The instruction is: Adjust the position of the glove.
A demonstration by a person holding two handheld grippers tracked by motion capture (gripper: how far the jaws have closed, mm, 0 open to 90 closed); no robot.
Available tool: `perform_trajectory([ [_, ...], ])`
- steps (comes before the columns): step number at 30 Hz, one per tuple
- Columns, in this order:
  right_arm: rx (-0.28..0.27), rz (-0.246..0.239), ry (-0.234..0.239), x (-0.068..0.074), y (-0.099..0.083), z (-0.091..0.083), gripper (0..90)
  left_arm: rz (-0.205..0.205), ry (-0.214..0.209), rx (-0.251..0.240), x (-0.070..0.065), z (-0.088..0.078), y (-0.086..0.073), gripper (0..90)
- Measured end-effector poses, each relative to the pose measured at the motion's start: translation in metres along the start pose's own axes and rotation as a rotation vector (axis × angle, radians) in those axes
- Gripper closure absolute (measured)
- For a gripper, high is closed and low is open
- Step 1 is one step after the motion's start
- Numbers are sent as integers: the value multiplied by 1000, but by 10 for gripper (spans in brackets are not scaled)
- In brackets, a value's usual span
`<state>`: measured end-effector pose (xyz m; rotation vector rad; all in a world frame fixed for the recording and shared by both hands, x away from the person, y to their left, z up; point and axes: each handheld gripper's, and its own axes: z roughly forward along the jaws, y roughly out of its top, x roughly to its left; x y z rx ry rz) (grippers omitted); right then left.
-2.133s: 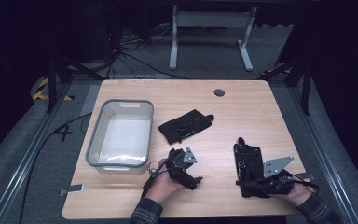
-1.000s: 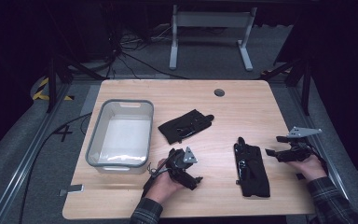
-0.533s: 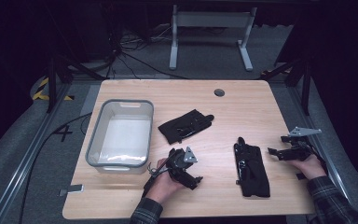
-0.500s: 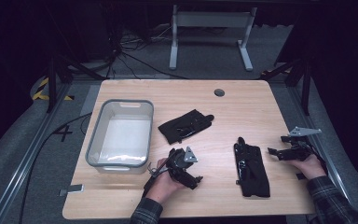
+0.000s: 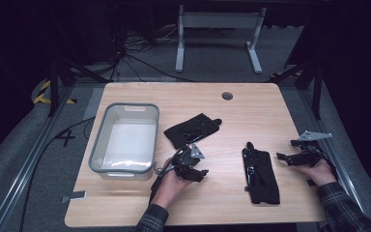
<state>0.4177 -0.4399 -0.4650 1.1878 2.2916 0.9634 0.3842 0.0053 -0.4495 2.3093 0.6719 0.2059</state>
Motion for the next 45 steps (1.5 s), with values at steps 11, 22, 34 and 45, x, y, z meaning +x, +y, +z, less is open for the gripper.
perform_trajectory([
  [11,-4,5,-1,-1,0,0,77,-56,29,-3,20,-6,28,897],
  [22,-4,5,-1,-1,0,0,77,-65,113,-11,44,10,59,898],
  [34,-4,5,-1,-1,0,0,77,-102,161,22,80,42,63,898],
  [45,-4,5,-1,-1,0,0,77,-109,145,54,82,53,59,900],
])
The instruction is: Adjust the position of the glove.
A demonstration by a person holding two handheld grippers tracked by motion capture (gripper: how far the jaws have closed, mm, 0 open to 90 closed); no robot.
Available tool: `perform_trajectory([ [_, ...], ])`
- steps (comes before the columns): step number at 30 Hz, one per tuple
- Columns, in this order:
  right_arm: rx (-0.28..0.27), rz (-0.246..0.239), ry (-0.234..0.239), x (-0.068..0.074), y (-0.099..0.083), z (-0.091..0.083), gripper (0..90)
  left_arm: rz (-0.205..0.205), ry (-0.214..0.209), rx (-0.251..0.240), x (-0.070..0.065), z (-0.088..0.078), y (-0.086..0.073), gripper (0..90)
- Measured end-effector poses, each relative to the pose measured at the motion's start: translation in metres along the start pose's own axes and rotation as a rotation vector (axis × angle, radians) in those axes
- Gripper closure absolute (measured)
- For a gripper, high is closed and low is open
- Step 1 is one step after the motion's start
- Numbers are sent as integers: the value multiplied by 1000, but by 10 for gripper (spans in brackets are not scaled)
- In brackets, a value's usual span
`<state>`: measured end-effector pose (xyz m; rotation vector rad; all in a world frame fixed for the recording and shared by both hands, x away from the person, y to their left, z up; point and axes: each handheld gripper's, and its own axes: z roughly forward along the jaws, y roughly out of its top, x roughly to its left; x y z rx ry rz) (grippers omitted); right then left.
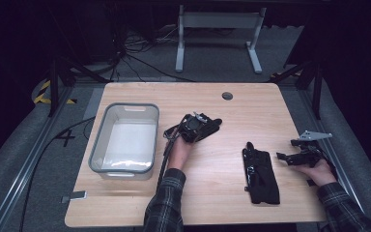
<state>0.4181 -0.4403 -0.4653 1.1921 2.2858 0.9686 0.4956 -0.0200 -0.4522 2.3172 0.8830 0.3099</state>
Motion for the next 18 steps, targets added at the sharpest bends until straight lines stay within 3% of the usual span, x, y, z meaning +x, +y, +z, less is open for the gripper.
perform_trajectory([
  [8,0,-1,0,0,0,0,77,25,-31,2,-16,1,1,900],
  [12,0,0,0,0,0,0,77,44,-50,3,-32,1,1,900],
  [18,0,0,0,0,0,0,77,40,-74,-7,-48,1,0,900],
])
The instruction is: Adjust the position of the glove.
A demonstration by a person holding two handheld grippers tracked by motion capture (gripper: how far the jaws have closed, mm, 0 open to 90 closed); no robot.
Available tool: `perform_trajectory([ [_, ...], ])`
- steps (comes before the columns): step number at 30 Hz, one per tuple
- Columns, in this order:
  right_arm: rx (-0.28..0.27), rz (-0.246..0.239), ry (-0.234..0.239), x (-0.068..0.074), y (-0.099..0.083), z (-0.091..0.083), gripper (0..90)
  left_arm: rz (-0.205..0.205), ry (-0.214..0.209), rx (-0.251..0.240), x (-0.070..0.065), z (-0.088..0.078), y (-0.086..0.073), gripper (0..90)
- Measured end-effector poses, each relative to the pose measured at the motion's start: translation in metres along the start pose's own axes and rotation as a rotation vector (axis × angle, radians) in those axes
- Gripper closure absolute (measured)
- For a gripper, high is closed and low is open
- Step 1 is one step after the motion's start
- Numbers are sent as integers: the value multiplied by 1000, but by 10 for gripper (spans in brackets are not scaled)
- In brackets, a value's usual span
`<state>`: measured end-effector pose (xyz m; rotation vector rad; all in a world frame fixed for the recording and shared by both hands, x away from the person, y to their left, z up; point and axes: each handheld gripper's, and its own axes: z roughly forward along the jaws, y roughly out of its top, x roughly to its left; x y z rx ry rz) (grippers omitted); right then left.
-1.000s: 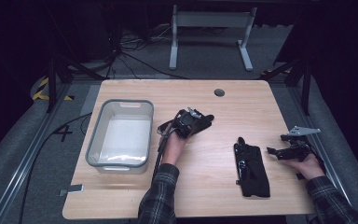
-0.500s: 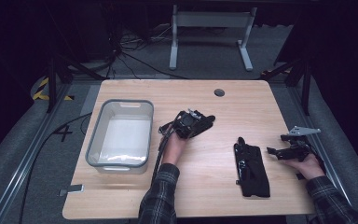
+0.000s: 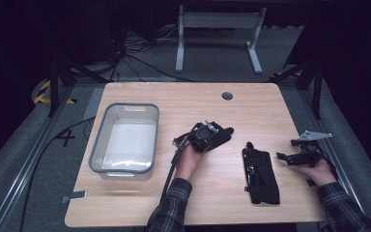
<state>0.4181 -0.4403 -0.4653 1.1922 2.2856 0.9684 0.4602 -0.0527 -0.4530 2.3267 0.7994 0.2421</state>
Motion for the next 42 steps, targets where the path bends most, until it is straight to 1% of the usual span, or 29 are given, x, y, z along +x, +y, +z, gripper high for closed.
perform_trajectory([
  [1,0,0,0,0,0,0,77,4,-7,5,-3,0,0,900],
  [7,0,0,0,0,0,0,77,7,-46,-10,-23,3,1,900],
  [12,0,0,0,0,0,0,77,19,-64,-15,-37,5,2,900],
  [14,-1,1,0,0,0,0,77,25,-66,-9,-39,5,2,900],
  [15,0,-1,0,0,0,0,77,22,-67,-17,-40,6,2,900],
  [17,-1,0,0,0,0,0,77,20,-69,-15,-40,5,3,899],
  [18,0,0,0,0,0,0,77,20,-71,-16,-39,3,4,898],
  [19,-1,0,0,0,0,0,77,23,-62,-23,-39,1,5,898],
  [20,0,0,0,0,0,0,77,27,-62,-32,-38,-3,6,898],
  [22,0,0,0,0,0,0,77,27,-55,-48,-36,-12,10,899],
  [23,-1,0,0,0,0,0,77,30,-47,-57,-34,-17,11,899],
  [24,0,0,0,0,0,0,77,25,-44,-62,-31,-22,12,899],
  [25,0,0,0,0,0,0,77,24,-28,-59,-27,-26,13,899],
  [29,0,0,0,0,0,0,77,8,19,-56,-7,-39,11,899],
  [31,0,0,0,0,0,0,77,-10,43,-49,5,-44,7,899],
  [32,0,0,1,0,0,0,77,-24,46,-48,10,-45,5,899],
  [34,0,0,1,0,0,0,77,-36,50,-33,18,-45,0,899],
  [36,0,0,0,0,0,0,77,-45,48,-15,23,-42,-4,899],
  [40,0,0,0,0,0,0,77,-44,53,34,26,-31,-11,899],
  [41,0,0,0,0,0,0,77,-44,53,34,26,-31,-11,899],
  [42,0,0,0,0,0,0,77,-38,57,59,26,-25,-13,899],
])
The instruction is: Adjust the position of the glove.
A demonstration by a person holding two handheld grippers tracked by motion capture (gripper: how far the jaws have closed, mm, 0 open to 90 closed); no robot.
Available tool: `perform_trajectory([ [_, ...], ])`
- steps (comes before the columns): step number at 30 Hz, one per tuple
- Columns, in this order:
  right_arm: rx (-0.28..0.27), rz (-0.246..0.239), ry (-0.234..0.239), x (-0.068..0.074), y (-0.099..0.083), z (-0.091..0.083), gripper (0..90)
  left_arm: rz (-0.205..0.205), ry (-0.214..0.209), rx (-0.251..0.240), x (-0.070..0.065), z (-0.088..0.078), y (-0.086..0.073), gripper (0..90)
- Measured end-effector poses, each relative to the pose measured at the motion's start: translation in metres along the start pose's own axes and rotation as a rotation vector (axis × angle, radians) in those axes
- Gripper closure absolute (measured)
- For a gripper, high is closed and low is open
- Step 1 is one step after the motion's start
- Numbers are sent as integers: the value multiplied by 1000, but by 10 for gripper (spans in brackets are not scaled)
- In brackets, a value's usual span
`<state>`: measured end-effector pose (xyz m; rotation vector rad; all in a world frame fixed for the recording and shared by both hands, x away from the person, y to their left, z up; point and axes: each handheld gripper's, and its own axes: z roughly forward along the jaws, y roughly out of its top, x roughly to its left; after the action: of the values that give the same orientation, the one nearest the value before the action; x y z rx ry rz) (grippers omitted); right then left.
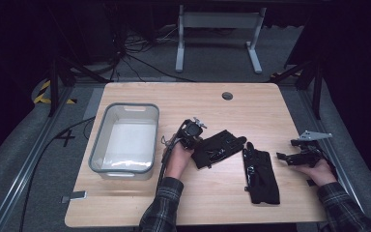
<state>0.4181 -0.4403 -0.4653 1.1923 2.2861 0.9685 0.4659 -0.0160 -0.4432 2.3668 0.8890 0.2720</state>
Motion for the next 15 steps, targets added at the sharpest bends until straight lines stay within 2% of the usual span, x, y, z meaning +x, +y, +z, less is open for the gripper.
perform_trajectory([
  [5,0,0,0,0,0,0,77,0,7,13,-3,3,-1,900],
  [11,0,0,0,0,0,0,77,7,15,35,-10,-2,-7,900],
  [15,-1,0,0,0,0,0,77,24,11,58,-20,-9,-14,900],
])
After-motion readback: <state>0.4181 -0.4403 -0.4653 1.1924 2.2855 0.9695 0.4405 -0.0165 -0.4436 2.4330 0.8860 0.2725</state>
